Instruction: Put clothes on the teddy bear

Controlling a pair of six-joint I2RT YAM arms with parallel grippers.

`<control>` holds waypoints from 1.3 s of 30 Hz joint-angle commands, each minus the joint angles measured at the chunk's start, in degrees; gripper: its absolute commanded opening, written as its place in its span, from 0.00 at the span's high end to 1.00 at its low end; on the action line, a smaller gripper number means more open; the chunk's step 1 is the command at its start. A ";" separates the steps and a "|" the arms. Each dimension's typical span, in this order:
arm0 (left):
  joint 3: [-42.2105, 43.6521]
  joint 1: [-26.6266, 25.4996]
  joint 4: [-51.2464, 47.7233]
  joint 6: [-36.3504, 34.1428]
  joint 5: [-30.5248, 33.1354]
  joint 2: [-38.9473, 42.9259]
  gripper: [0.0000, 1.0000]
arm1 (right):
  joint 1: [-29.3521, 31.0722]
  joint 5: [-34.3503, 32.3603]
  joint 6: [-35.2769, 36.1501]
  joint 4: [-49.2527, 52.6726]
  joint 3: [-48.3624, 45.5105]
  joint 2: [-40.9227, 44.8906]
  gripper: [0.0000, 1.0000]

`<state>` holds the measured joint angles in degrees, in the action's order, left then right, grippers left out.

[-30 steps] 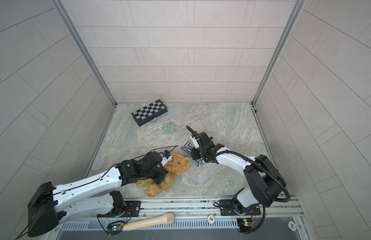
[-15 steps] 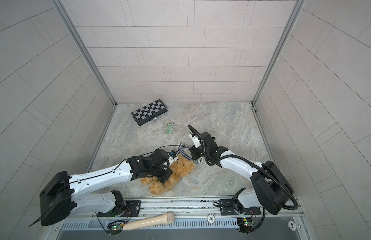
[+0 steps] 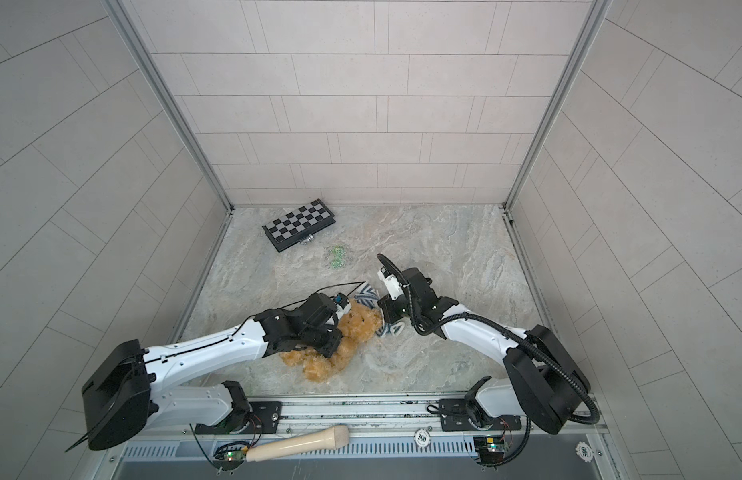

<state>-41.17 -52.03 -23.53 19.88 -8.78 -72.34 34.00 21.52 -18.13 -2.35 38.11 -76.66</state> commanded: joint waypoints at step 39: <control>18.30 -5.96 39.04 -9.67 16.62 13.04 1.00 | 4.97 5.78 -4.63 1.12 6.10 7.42 1.00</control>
<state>-23.64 -57.30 8.32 12.75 5.32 -61.93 38.24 28.25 -24.45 -4.58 42.41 -71.40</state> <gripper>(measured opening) 0.185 0.045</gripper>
